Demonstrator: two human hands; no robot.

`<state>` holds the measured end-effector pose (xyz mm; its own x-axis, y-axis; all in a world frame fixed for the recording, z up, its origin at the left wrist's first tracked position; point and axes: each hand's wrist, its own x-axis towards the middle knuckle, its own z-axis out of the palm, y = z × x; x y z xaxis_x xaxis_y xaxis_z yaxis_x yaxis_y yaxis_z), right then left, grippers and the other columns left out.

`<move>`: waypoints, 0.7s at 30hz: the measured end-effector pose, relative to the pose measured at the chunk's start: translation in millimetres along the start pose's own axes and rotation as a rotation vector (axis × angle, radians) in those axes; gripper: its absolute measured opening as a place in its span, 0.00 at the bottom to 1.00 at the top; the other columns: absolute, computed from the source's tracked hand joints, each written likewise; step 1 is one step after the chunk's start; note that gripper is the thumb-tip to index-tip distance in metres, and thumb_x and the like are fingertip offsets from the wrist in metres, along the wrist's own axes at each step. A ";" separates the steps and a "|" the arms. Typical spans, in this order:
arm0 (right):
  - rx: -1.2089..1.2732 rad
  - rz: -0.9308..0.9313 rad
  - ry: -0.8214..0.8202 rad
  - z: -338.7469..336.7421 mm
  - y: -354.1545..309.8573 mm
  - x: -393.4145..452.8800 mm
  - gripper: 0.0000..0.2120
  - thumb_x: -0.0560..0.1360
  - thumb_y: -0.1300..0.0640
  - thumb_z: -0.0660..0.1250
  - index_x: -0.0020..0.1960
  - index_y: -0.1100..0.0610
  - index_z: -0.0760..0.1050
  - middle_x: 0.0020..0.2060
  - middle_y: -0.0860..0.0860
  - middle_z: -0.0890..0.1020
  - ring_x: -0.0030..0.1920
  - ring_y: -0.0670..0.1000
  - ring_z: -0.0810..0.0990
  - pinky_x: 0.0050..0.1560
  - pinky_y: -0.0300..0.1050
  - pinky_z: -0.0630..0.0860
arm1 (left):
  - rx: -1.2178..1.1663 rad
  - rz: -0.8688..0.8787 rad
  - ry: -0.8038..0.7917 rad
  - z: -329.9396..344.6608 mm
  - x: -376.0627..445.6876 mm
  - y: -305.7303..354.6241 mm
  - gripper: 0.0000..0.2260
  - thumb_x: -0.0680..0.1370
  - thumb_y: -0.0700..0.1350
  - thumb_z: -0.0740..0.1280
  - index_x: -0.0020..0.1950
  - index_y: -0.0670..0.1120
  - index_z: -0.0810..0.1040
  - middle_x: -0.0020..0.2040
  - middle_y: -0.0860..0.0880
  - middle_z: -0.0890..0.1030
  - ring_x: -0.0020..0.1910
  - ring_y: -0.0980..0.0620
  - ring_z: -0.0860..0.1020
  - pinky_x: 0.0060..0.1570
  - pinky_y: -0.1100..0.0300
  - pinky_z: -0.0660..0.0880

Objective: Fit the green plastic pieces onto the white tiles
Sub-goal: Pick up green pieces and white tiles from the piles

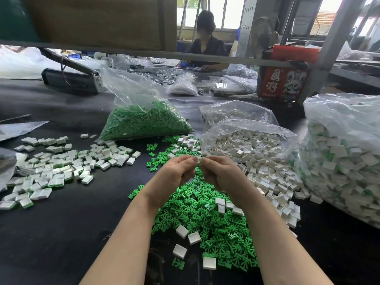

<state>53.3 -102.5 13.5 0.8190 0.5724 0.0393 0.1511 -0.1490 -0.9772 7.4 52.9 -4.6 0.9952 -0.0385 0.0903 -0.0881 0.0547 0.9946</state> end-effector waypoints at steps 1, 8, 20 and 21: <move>0.007 -0.009 0.003 0.1 0.6 0.4 0.16 0.82 0.58 0.58 0.36 0.58 0.68 0.23 0.45 0.67 0.23 0.42 0.62 0.23 0.33 0.59 | 0.005 0.003 -0.004 0.6 -0.3 0.5 0.15 0.81 0.51 0.62 0.34 0.53 0.74 0.31 0.52 0.66 0.28 0.57 0.62 0.28 0.71 0.64; 0.013 -0.010 0.029 3.2 2.3 2.8 0.16 0.81 0.60 0.56 0.35 0.57 0.66 0.25 0.48 0.67 0.24 0.44 0.62 0.24 0.35 0.59 | 0.112 0.001 0.034 7.3 -0.1 1.8 0.16 0.83 0.43 0.55 0.34 0.48 0.65 0.30 0.51 0.65 0.27 0.58 0.63 0.29 0.71 0.65; 0.043 -0.056 0.204 14.1 5.8 10.3 0.21 0.82 0.62 0.56 0.30 0.55 0.64 0.22 0.44 0.65 0.25 0.45 0.62 0.29 0.40 0.60 | 0.111 0.045 0.104 19.8 0.8 4.3 0.17 0.85 0.42 0.54 0.36 0.47 0.69 0.28 0.56 0.67 0.28 0.59 0.63 0.30 0.68 0.64; 0.049 -0.072 0.231 16.3 7.2 11.9 0.21 0.82 0.62 0.56 0.30 0.54 0.64 0.22 0.44 0.65 0.26 0.46 0.62 0.30 0.43 0.60 | 0.108 0.049 0.114 21.5 1.3 4.1 0.16 0.85 0.43 0.54 0.37 0.47 0.68 0.28 0.56 0.67 0.28 0.59 0.64 0.32 0.67 0.65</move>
<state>55.1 -83.6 3.6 0.9127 0.3799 0.1505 0.1913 -0.0716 -0.9789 7.3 31.6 0.7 0.9875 0.0751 0.1384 -0.1346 -0.0536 0.9894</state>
